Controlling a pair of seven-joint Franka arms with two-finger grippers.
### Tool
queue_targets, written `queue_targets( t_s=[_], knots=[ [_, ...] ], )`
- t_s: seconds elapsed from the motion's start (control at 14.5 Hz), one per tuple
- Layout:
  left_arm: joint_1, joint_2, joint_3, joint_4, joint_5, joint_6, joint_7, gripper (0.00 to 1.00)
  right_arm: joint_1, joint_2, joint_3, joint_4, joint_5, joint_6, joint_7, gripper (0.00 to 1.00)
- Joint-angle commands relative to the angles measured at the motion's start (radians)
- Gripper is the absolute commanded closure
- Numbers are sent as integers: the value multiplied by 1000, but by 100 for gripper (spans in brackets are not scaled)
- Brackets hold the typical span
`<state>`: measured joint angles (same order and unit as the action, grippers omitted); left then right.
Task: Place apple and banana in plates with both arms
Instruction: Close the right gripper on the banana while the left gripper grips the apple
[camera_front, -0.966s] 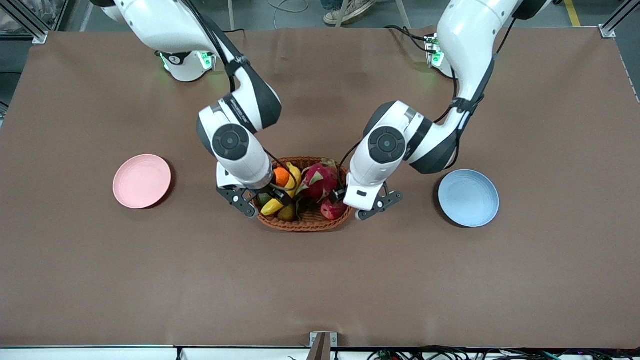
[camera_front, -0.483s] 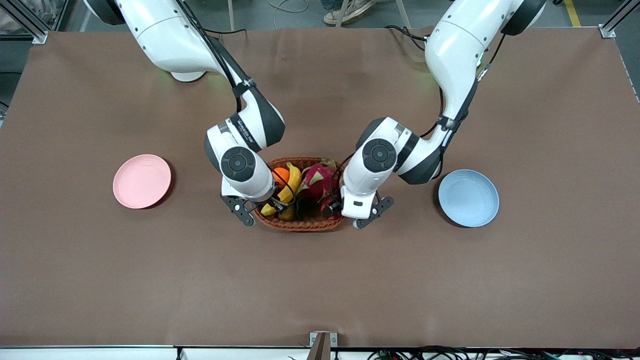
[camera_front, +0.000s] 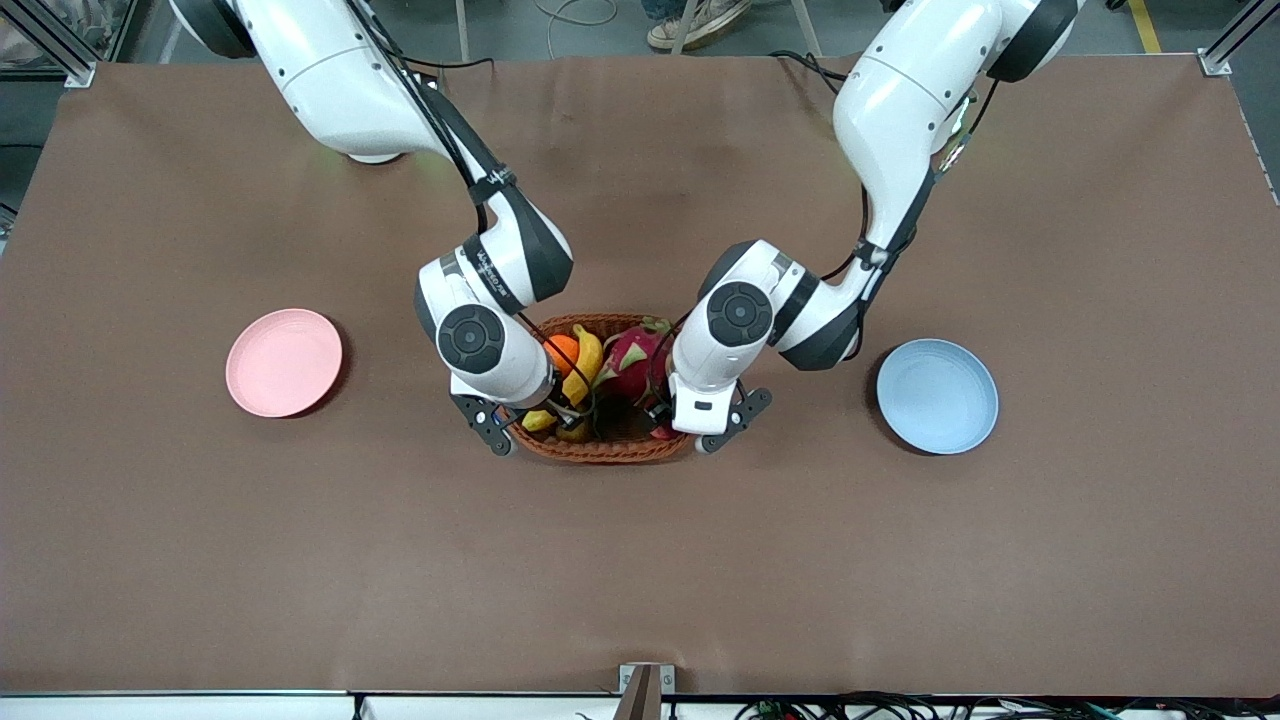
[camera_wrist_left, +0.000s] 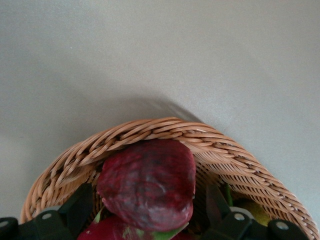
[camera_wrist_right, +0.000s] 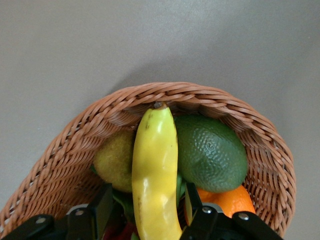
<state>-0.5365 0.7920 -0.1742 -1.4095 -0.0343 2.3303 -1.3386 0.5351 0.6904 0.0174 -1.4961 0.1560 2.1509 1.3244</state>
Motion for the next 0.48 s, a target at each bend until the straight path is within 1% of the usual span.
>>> queue_targets(
  t_s=[0.0,0.28,0.34,0.41],
  knots=[
    [-11,26,10,27,-6,14,-10,0,-1,20,2,17,13,3,3,34],
    [-13,35,10,26,-4,14,-10,1,2,20,2,16,14,1,9,34],
    [-11,36,10,26,-4,21,-10,2,3,23,4,16,16,1,10,34],
    [-11,38,10,26,-3,33,-8,6,5,26,4,14,16,0,9,34]
  ],
)
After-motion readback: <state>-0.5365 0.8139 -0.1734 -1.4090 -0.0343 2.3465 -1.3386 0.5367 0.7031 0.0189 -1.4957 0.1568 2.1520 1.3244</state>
